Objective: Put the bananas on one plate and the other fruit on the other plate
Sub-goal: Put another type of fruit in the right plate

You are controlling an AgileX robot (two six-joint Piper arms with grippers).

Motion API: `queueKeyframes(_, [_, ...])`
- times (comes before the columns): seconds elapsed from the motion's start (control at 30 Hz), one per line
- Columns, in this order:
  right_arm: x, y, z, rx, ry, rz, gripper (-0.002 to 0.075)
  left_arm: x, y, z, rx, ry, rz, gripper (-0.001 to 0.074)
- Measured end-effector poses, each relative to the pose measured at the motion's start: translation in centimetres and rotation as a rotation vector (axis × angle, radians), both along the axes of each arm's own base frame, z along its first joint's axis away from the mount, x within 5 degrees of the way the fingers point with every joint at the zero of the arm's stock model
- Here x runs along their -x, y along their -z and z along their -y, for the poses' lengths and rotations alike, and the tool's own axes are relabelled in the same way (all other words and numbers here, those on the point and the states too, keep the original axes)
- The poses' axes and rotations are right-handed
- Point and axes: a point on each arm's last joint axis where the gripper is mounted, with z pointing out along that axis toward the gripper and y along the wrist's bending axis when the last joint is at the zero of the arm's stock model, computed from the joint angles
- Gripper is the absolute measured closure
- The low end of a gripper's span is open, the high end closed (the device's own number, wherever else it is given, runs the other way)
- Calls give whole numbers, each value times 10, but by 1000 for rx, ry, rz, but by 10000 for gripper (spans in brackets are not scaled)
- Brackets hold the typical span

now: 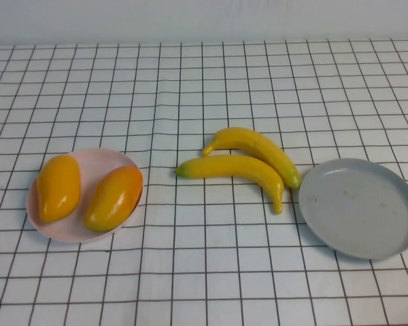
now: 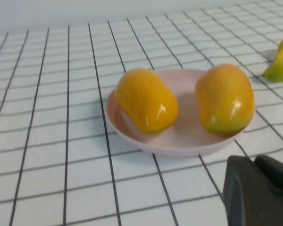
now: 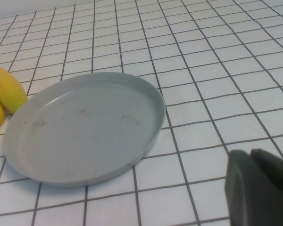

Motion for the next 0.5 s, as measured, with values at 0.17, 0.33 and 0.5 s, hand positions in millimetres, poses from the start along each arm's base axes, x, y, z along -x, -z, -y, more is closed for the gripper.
queueKeyframes(0.17, [0, 0, 0, 0, 0, 0, 741, 0, 7, -1, 13, -30, -51, 731])
queueKeyframes(0.33, [0, 0, 0, 0, 0, 0, 741, 1, 9, -3, 41, -94, -71, 731])
queueKeyframes(0.5, [0, 0, 0, 0, 0, 0, 741, 1, 10, -1, 43, -79, -84, 731])
